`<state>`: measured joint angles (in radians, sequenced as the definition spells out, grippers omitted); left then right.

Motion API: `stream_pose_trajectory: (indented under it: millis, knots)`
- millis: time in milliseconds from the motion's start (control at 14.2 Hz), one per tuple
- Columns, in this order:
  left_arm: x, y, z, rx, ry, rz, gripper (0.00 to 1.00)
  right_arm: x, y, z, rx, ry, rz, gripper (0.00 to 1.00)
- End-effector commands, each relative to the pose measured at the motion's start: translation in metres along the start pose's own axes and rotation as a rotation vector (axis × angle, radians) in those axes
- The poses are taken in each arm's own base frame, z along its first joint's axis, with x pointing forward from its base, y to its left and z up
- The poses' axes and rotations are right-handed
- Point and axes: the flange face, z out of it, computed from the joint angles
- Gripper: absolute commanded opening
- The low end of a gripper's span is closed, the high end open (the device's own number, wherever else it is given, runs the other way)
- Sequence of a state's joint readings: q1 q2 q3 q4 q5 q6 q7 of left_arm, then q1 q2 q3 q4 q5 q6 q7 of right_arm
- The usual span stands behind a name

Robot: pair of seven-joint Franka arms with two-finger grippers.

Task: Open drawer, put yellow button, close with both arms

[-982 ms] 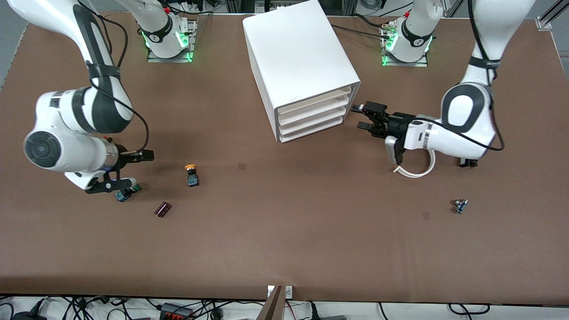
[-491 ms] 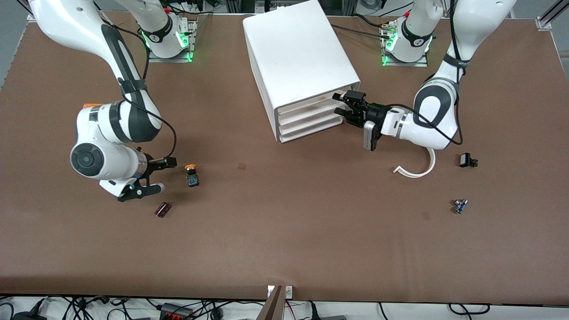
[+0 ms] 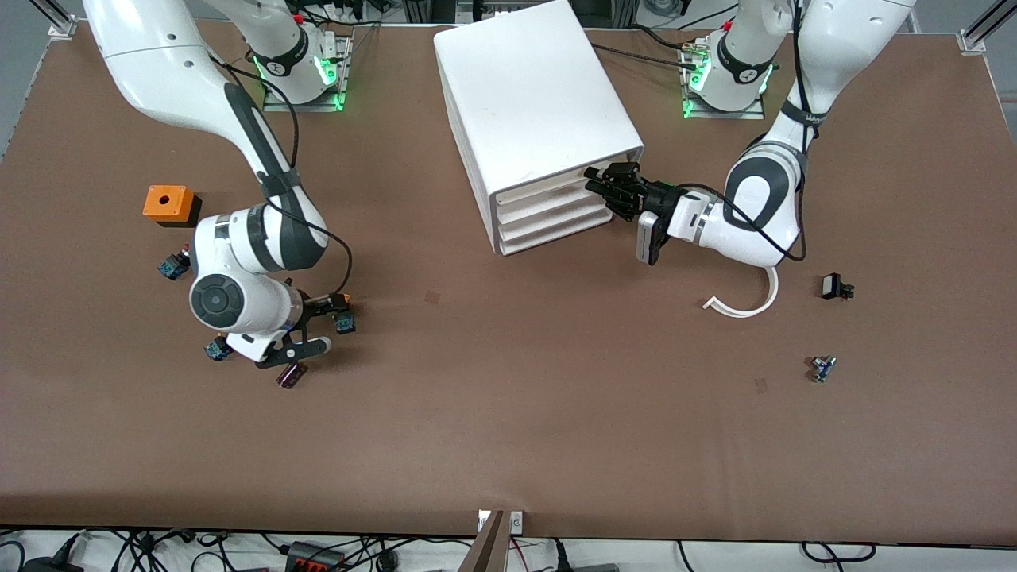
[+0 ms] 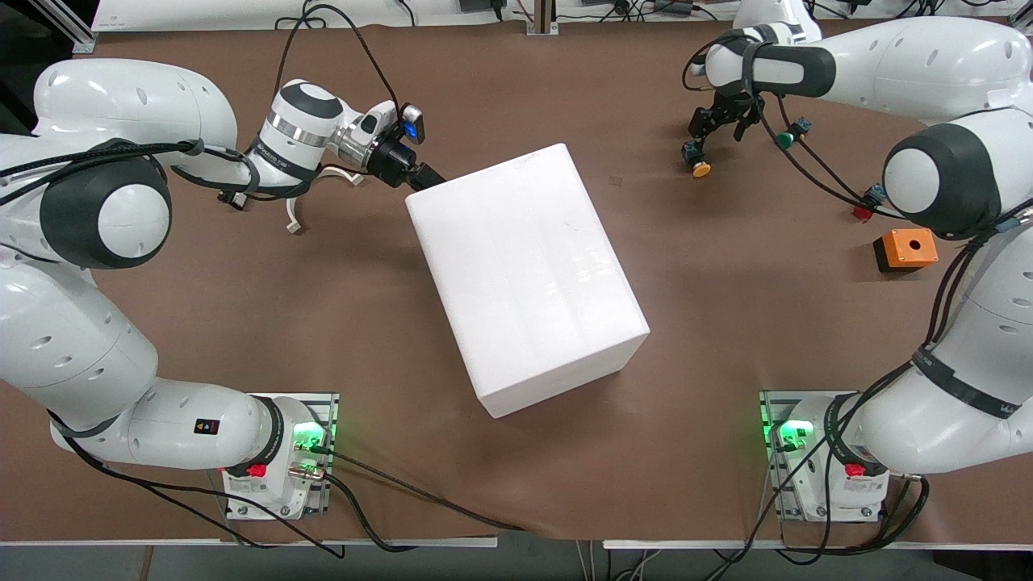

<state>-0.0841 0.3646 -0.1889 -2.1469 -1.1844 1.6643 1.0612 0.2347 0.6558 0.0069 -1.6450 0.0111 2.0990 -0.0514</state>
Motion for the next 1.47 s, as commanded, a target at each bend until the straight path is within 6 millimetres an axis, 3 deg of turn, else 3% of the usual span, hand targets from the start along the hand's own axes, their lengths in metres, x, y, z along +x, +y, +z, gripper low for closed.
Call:
stream_pose_trajectory:
  millis: [0,211,491,702,772,842,912,982,1053,1193,1404]
  knots:
    - [0.001,-0.01,0.0,0.012,0.02,0.021,0.01,0.009,-0.017,0.008,0.003,0.025,-0.007,1.0]
    - [0.02,-0.003,-0.024,0.069,0.004,0.071,0.01,0.013,-0.026,0.02,-0.001,0.038,-0.02,1.0]
    - [0.05,-0.011,-0.081,0.182,-0.045,0.115,0.01,0.013,-0.028,0.032,-0.003,0.025,-0.024,0.97]
    - [0.065,-0.024,-0.101,0.195,-0.017,0.128,0.01,0.013,-0.031,0.034,-0.006,0.021,-0.032,0.74]
    - [0.07,-0.03,-0.109,0.2,-0.005,0.129,0.01,0.013,-0.033,0.034,-0.003,0.02,-0.031,0.51]
    - [0.073,-0.032,-0.114,0.21,-0.009,0.137,0.05,0.013,-0.035,0.033,-0.004,0.017,-0.034,0.35]
    - [0.075,-0.031,-0.114,0.215,-0.009,0.137,0.16,0.012,-0.033,0.032,-0.004,0.017,-0.031,0.2]
    - [0.075,-0.03,-0.114,0.215,-0.008,0.137,0.52,0.013,-0.033,0.027,-0.003,0.024,-0.03,0.11]
    - [0.074,-0.029,-0.117,0.218,-0.005,0.136,1.0,0.018,-0.035,0.017,-0.003,0.043,-0.04,0.03]
    - [0.075,-0.023,-0.123,0.22,-0.002,0.142,1.0,0.022,-0.035,-0.015,-0.003,0.061,-0.041,0.02]
    - [0.088,0.019,-0.146,0.265,-0.061,0.056,1.0,0.031,-0.041,-0.088,-0.006,0.136,-0.053,0.02]
